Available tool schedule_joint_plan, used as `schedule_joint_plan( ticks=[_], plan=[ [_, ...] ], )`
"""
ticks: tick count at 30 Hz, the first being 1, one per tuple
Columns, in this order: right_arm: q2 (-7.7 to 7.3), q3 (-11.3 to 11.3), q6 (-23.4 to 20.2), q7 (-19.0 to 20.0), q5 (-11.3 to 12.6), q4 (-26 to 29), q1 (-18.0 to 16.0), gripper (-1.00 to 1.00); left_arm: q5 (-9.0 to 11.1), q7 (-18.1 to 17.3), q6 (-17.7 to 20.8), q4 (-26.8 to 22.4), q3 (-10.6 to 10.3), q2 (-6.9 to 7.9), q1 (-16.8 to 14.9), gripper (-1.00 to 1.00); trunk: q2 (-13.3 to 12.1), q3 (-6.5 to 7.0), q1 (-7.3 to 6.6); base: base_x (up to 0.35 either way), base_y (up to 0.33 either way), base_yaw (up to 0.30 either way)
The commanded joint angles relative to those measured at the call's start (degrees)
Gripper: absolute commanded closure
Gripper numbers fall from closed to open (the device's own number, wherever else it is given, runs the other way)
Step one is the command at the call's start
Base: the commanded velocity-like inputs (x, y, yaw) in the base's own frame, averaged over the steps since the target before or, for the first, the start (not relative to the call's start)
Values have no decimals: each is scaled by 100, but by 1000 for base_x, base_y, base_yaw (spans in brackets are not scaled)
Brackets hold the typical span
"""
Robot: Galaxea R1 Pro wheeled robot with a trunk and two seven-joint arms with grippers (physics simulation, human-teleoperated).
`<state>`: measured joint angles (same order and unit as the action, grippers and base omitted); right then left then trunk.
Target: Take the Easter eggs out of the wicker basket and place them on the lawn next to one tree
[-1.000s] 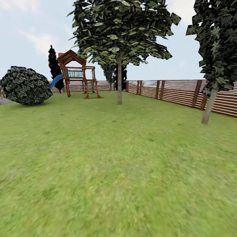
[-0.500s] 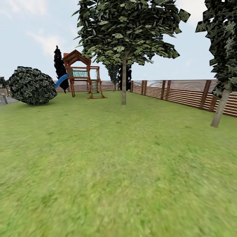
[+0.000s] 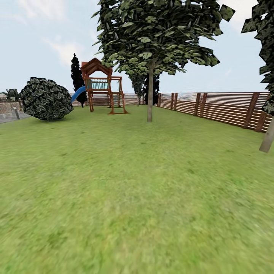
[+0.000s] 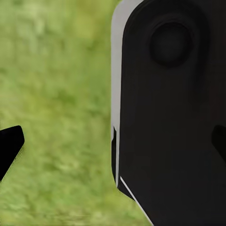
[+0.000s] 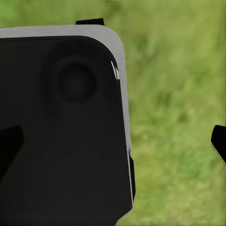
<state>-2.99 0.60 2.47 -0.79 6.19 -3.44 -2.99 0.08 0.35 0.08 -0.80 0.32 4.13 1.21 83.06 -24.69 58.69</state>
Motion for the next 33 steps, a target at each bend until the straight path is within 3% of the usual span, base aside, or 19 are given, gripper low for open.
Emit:
schedule_joint_plan(
  ticks=[1,13,33],
  plan=[
    [2,10,26,0,58,-21,-9,-100,1,5,1,-8,3,0,2,-100,2,-5,3,325,0,16],
    [2,10,26,-7,57,-17,-9,-100,1,5,1,-8,3,0,2,-100,2,-5,3,325,0,188],
    [0,10,26,0,58,-17,-9,-100,1,6,1,-8,3,0,2,-100,2,-5,3,325,0,8]
  ],
)
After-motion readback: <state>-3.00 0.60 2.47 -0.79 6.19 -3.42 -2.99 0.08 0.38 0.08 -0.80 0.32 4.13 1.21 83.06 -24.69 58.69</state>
